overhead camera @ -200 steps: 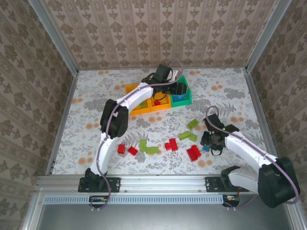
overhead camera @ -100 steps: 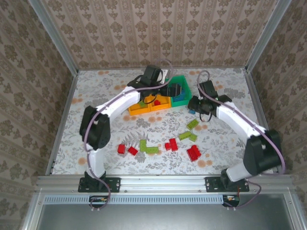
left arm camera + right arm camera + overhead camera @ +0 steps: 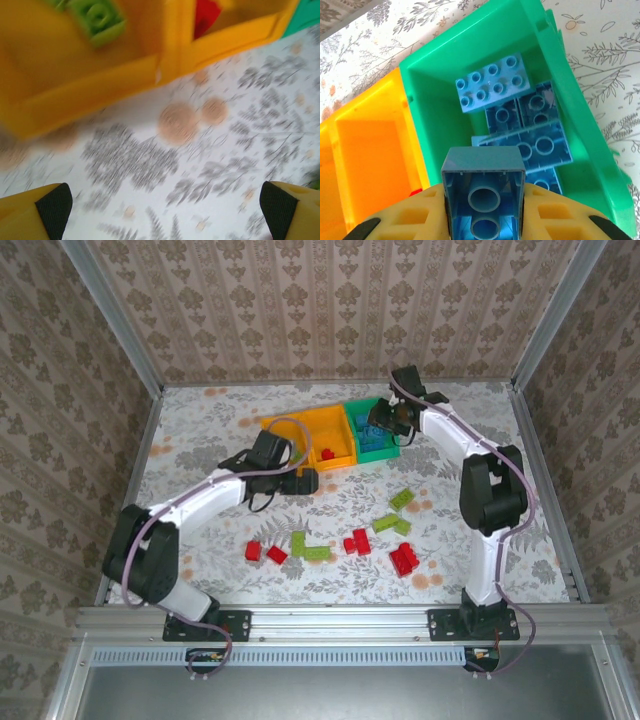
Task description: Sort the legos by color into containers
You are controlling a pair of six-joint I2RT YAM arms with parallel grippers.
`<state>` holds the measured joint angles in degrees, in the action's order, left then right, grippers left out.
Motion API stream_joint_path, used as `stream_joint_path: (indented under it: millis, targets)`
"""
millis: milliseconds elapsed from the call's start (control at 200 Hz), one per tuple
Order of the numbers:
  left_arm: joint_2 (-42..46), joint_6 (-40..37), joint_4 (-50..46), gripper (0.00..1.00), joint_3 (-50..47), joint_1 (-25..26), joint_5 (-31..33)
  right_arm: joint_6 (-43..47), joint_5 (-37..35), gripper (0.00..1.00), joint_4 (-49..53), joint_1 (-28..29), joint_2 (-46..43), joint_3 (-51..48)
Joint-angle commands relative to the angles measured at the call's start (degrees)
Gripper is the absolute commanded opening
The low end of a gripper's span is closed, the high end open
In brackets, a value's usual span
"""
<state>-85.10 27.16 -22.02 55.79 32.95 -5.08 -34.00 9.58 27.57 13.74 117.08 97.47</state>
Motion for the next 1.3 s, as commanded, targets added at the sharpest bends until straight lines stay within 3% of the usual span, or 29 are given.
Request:
stream_joint_path:
  millis: [0,70,180,285,470,920,1125,1295]
  targets:
    - [5.8,3.3,-6.9,1.0,-3.1,0.1,5.9,0.6,1.6,0.29,2.6,-0.6,3.1,4.2]
    - [8.8,5.4,-9.5,1.0,-6.4,0.2,7.6,0.6,1.7,0.41,2.9,-0.6,4.5,6.3]
    - [14.4,9.4,-12.2,0.98,-12.3,0.2,9.2,0.8,2.2,0.49,4.7,-0.6,6.0,8.9]
    - [18.9,12.6,-13.9,0.96,-17.1,0.2,10.1,0.2,3.4,0.7,4.6,-0.6,5.6,9.2]
    - [22.4,14.5,-16.7,0.91,-21.4,0.2,9.7,-0.4,5.0,0.74,3.5,-0.3,2.7,6.9]
    - [20.3,15.3,-14.3,0.8,-24.9,0.6,8.3,0.8,2.6,0.79,2.7,-0.7,-4.8,1.4]
    - [16.9,15.2,-10.4,0.69,-25.1,0.4,7.0,3.0,1.1,0.85,2.6,-1.1,-8.0,-0.8]
    - [14.3,14.5,-8.6,0.51,-25.0,0.4,6.2,2.6,0.9,0.86,1.5,-2.8,-11.7,-5.3]
